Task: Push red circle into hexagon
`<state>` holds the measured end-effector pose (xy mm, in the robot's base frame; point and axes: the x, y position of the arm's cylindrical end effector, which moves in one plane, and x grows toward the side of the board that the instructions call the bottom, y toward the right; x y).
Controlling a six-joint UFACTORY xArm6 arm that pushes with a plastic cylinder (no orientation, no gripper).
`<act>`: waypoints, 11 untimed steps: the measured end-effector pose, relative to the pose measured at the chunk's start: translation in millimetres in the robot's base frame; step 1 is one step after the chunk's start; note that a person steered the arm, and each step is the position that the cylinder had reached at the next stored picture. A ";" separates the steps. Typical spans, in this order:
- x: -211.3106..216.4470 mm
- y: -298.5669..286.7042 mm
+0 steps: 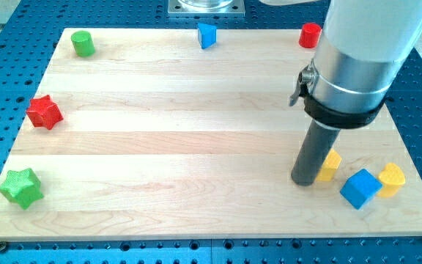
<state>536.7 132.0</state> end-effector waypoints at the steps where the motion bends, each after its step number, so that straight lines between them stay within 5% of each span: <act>1: -34.6 -14.9; 2: -23.2 31.0; 4: -63.5 10.5; 6: -187.0 -31.8; 7: -239.8 -8.0; 9: -262.3 157.9; 11: -330.4 148.2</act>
<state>206.3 280.2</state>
